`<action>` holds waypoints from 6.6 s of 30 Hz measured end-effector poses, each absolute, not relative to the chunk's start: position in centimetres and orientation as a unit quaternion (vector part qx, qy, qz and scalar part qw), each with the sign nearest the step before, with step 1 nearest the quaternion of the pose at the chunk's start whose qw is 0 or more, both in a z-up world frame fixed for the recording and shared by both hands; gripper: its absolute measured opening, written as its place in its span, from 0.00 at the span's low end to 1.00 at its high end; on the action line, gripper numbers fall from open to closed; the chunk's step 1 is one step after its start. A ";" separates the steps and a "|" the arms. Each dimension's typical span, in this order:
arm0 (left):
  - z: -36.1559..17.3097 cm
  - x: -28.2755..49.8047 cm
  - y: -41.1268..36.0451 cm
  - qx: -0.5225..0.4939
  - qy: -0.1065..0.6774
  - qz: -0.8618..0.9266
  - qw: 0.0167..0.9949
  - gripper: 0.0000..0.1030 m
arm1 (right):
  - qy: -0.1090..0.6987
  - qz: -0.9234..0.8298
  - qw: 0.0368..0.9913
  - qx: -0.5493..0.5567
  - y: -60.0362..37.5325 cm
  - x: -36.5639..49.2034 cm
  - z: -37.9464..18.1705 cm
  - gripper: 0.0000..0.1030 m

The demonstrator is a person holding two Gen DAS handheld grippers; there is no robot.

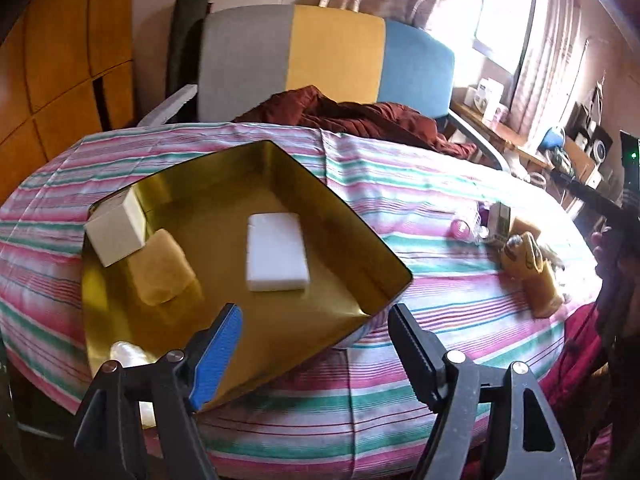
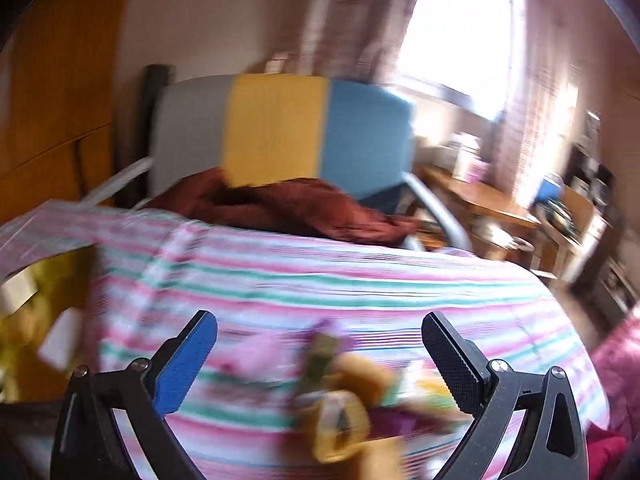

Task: Organize objects
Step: 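Move both tools back over the pile of items, then grasp the pink hair roller with the left tool while the right tool grasps the yellow knitted sock, then carry the roller and sock into the gold tray and open both tools, then withdraw both open tools from the tray toward the remaining pile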

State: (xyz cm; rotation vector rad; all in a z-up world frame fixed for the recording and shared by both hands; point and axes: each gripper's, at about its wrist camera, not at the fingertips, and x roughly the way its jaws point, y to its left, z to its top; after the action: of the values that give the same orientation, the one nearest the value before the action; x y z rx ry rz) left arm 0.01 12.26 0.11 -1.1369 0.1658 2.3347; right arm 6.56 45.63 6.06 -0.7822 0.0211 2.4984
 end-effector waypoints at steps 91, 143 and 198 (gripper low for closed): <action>-5.8 4.7 28.6 -0.437 0.158 0.766 0.444 0.58 | 0.107 0.871 0.134 -0.461 49.9 5.3 -2.5 0.32; 3.4 -14.5 7.7 -0.389 0.015 0.898 0.207 0.78 | 0.072 0.889 -0.199 -0.406 19.4 -0.8 -0.4 0.99; -2.5 -5.4 6.5 -0.404 0.136 0.896 0.123 0.78 | 0.064 0.934 0.010 -0.351 26.5 6.2 1.7 1.00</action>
State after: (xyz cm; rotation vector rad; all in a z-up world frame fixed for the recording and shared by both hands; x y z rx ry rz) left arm -5.37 6.50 -2.49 -1.1797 0.3965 2.6144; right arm 6.17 26.47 1.71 -1.0968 0.1992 2.9156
